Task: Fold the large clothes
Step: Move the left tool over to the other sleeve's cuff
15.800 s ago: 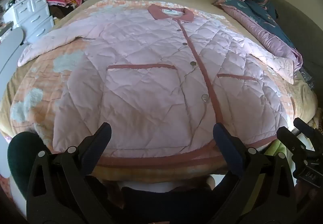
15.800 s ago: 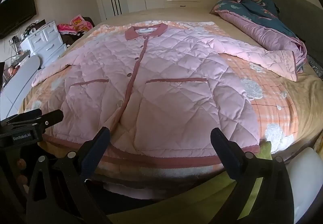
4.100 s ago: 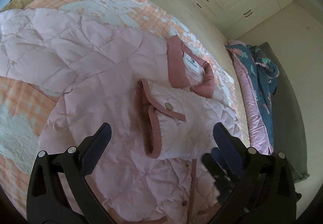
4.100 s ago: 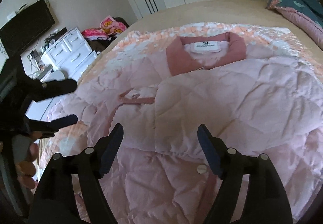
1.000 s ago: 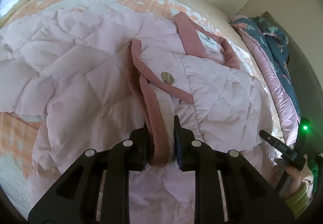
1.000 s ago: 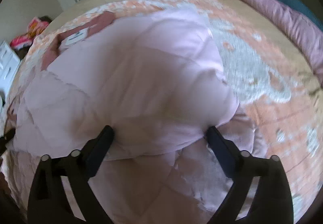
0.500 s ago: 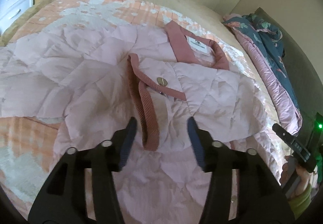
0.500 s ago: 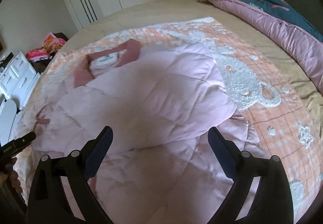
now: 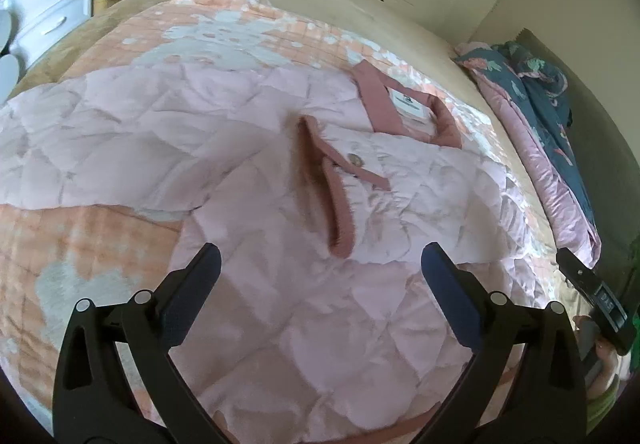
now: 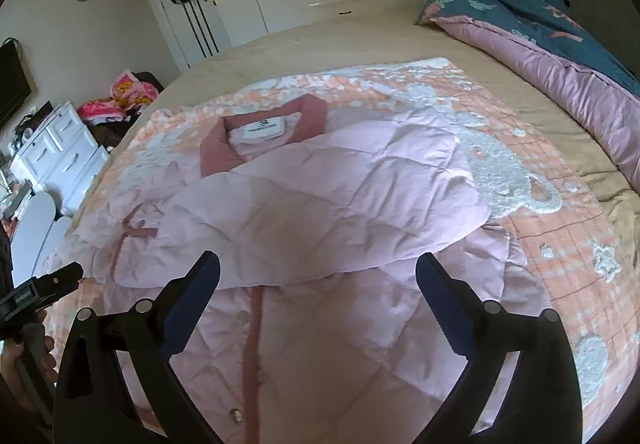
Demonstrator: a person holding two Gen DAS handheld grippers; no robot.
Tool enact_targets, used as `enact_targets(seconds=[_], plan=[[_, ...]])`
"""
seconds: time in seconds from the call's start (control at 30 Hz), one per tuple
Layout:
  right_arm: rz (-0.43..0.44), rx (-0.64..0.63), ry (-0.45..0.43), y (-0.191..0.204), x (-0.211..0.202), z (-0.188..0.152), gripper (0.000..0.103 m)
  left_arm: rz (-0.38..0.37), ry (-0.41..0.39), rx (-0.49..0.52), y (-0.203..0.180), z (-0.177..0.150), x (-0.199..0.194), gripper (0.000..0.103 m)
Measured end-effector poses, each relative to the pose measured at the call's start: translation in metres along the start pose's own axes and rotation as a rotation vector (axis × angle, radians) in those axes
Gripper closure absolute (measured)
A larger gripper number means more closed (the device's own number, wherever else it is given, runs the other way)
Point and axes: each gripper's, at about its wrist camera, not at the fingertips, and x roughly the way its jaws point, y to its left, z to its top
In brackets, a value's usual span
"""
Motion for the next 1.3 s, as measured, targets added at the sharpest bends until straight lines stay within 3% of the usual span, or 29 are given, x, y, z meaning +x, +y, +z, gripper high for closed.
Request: enact_targets(seconds=[0.57, 1.3], plan=[[0.066, -0.132, -0.009, 0.074, -0.006, 0.000, 0.005, 0.099, -0.085, -0.110, 0.070, -0.006, -0.040, 0.009], [0.146, -0.296, -0.006, 0.172, 0.001, 0.000, 0.005, 0.137, -0.134, -0.311, 0.150, -0.015, -0.054, 0.009]])
